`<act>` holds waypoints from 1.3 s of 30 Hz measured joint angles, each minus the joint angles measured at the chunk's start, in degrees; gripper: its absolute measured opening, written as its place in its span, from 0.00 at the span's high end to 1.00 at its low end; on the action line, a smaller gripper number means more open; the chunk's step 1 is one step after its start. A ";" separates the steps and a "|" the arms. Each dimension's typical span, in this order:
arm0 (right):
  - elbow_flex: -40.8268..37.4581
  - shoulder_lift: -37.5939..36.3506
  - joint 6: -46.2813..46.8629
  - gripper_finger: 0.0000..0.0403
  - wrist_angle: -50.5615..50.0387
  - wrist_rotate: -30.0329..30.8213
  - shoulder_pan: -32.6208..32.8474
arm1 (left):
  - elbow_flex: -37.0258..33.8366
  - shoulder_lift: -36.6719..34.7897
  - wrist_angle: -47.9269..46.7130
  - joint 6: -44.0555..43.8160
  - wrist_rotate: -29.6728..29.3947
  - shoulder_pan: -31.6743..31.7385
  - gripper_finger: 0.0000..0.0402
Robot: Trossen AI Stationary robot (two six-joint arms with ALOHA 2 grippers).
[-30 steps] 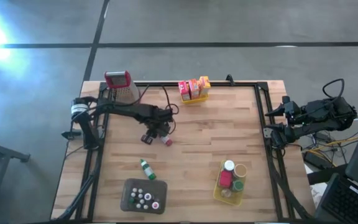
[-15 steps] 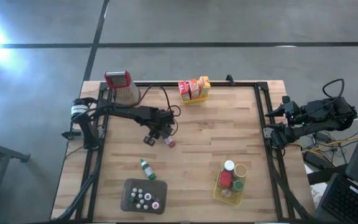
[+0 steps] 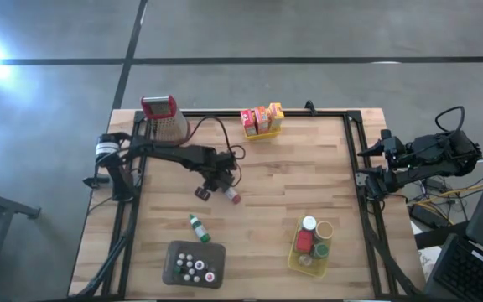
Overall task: Pick & Place Kitchen Items
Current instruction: Put the red food coloring bottle into the black bin
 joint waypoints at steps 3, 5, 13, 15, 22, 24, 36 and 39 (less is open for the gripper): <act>0.00 0.00 0.00 0.32 0.00 0.02 0.00 | 0.00 0.00 0.46 0.22 0.32 -1.27 0.76; 0.00 0.00 0.00 0.30 0.00 0.00 0.00 | 0.00 -0.01 0.54 0.12 0.32 -2.21 0.80; 0.00 0.00 0.00 0.23 0.00 0.00 0.00 | 0.00 -0.02 1.01 -9.91 0.48 -6.10 0.87; 0.00 0.00 0.00 0.21 0.00 0.01 0.00 | 0.00 -0.02 1.86 -13.90 0.47 -6.89 0.87; 0.00 0.00 0.00 0.15 0.00 0.00 0.00 | 1.19 -0.02 1.47 -30.87 1.08 -8.85 0.88; 0.00 0.00 0.00 0.14 0.00 0.00 0.00 | 1.90 -0.02 0.55 -34.10 2.59 -9.28 0.88; 0.00 0.00 1.77 0.13 4.67 0.06 0.00 | 10.10 -0.02 -10.41 -38.53 6.74 -12.70 0.88; 0.00 0.00 1.78 0.15 6.41 0.10 0.00 | 12.55 -0.02 -11.61 -39.09 6.74 -13.23 0.88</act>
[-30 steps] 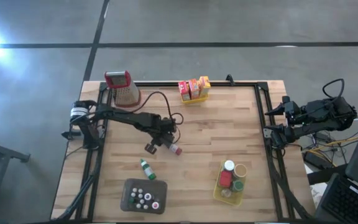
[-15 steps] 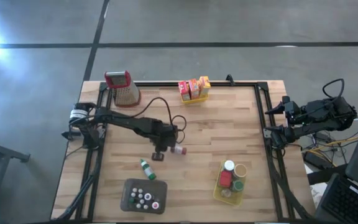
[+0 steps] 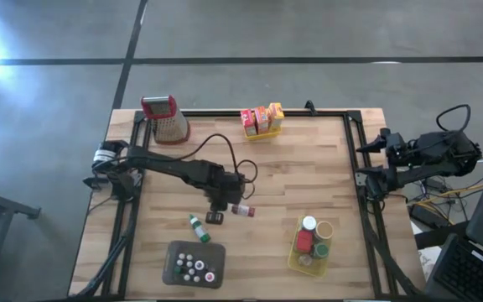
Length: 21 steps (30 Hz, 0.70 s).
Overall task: Pick & Place Kitchen Items
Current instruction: Put the red food coloring bottle into the black bin
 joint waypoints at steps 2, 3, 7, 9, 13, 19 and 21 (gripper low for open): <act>-0.22 0.00 -0.12 0.17 3.47 1.97 0.00 | 1.33 0.00 0.01 -0.85 0.00 -0.23 0.88; -0.46 0.06 -0.14 0.18 5.44 3.35 -0.02 | 1.98 0.00 0.00 -1.27 0.00 -0.34 0.88; -1.57 0.51 -0.11 0.20 14.38 7.44 -0.04 | 4.44 0.00 -0.63 -3.43 0.00 -0.59 0.88; -2.28 1.27 -0.47 0.21 17.25 7.44 -0.04 | 5.79 0.00 -1.05 -4.94 0.00 -0.59 0.88; -4.88 3.93 -1.75 0.24 20.62 8.08 -0.03 | 8.41 0.00 -1.04 -7.45 0.02 -0.59 0.88; -14.21 9.98 -2.73 0.27 28.89 6.70 0.02 | 12.28 0.00 -1.88 -9.87 0.44 -0.59 0.88; -17.81 11.75 -4.32 0.28 35.69 5.12 0.02 | 13.46 0.00 -2.49 -10.29 0.90 -0.59 0.88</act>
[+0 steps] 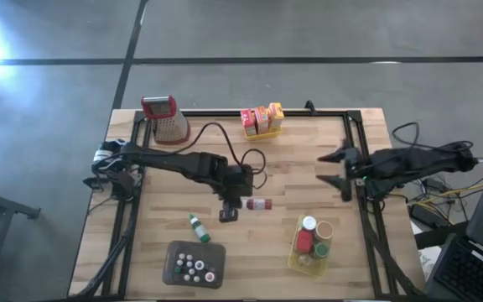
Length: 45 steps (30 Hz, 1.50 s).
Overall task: Pick & Place Kitchen Items
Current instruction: Put the red food coloring bottle into the black bin
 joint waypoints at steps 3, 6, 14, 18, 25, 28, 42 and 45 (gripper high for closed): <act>-5.42 1.96 -3.06 0.31 13.98 -3.27 0.04 | 1.17 -0.02 -0.47 -0.70 0.09 0.00 0.88; -10.14 3.80 -5.55 0.34 26.34 -7.44 0.08 | 2.09 -0.02 -0.53 -0.91 0.09 0.00 0.88; -15.47 10.22 -4.65 0.37 38.51 -9.63 0.11 | 4.50 -0.11 -0.04 -1.67 -0.02 0.04 0.88; -15.83 14.56 -4.54 0.33 43.11 -11.59 0.11 | 5.62 -0.11 1.48 -1.69 -1.37 0.36 0.88; -11.63 21.76 -4.94 0.25 42.77 -11.73 0.11 | 7.03 -0.13 1.78 -1.69 -2.97 1.22 0.88; -9.58 24.84 -5.46 0.22 42.32 -11.73 0.11 | 7.43 -0.13 2.08 -1.69 -3.02 1.36 0.88; -1.21 35.29 -6.07 0.22 38.38 -11.29 0.09 | 7.95 -0.13 2.15 -1.65 -3.05 1.38 0.88; -0.33 36.75 -6.23 0.26 38.36 -11.25 0.00 | 7.95 -0.13 2.53 -1.62 -3.04 1.37 0.88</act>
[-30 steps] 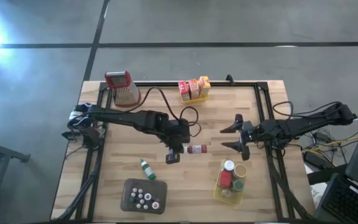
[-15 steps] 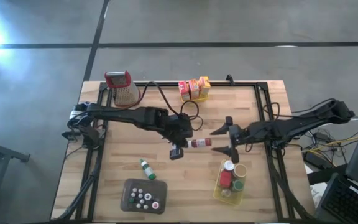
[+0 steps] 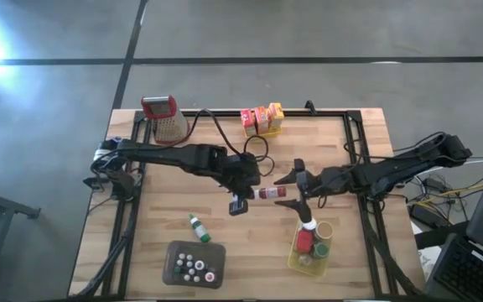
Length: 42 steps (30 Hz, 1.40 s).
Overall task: Pick & Place Kitchen Items
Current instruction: Put the red food coloring bottle into the black bin
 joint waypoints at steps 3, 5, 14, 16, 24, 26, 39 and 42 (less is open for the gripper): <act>0.57 0.52 -0.08 0.31 0.03 0.19 -0.02 | -0.02 0.00 -0.07 0.02 0.00 -0.02 0.88; 0.78 0.40 -0.21 0.34 -0.22 0.17 -0.02 | -0.04 0.00 -0.11 0.02 0.00 -0.02 0.88; 0.86 -2.02 -0.10 0.47 -3.96 1.34 -0.02 | -0.09 0.00 -0.42 0.54 0.01 -0.02 0.88; 0.87 -2.25 -0.11 0.49 -4.45 1.46 -0.02 | -0.09 0.00 -0.12 0.57 0.04 0.04 0.88; 0.85 -1.58 -0.23 0.52 -3.87 1.46 -0.02 | -0.15 0.00 0.37 1.49 0.02 0.03 0.88; 0.85 -1.56 -0.35 0.51 -3.86 1.46 -0.02 | -0.15 0.00 0.45 2.22 0.02 0.03 0.88; 0.83 -1.58 -1.50 0.59 -3.69 1.47 -0.02 | -0.20 0.00 0.51 2.37 0.04 0.03 0.88; 0.83 -1.58 -1.51 0.62 -3.70 1.49 -0.02 | -0.20 0.00 0.52 2.38 0.04 0.03 0.85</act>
